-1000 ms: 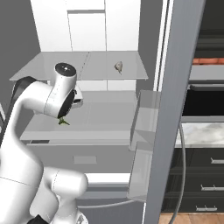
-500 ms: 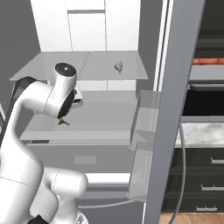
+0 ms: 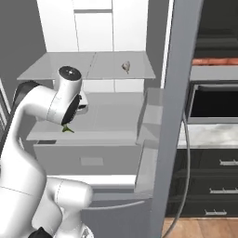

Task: Gather the lemon wedge and tomato from the fridge and place them on a tray on the dining counter. Then gather the fishs from the fridge and place them on the other tray.

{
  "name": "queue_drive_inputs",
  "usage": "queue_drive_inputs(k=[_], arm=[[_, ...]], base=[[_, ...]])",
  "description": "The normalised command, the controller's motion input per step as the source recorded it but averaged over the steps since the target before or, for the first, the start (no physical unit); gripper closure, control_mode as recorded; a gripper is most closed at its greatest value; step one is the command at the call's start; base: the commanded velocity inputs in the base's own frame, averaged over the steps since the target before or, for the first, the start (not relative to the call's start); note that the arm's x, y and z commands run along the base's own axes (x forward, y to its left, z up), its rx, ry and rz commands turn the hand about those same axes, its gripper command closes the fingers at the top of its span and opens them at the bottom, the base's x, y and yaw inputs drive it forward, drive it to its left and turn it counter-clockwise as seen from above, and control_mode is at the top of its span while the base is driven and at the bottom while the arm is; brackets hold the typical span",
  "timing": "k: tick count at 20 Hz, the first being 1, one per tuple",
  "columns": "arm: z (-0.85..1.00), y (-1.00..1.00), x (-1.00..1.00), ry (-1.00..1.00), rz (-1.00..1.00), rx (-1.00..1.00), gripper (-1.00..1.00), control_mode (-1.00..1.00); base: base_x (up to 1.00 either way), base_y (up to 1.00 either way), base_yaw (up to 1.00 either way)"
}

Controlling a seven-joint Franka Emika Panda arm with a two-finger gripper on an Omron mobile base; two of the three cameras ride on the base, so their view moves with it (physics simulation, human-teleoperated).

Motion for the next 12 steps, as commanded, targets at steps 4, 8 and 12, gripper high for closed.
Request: queue_drive_inputs(k=[4, 8, 12], arm=[[0.0, 0.0, 0.0, 0.0, 0.0, 0.0, 1.0, 1.0], [0.0, 0.0, 0.0, 0.0, 0.0, 0.0, 1.0, 1.0], [0.0, 0.0, 0.0, 0.0, 0.0, 0.0, 1.0, 1.0]], base=[[-0.84, 0.0, 0.0], [-0.99, 0.0, 0.0], [-1.0, 0.0, 0.0]])
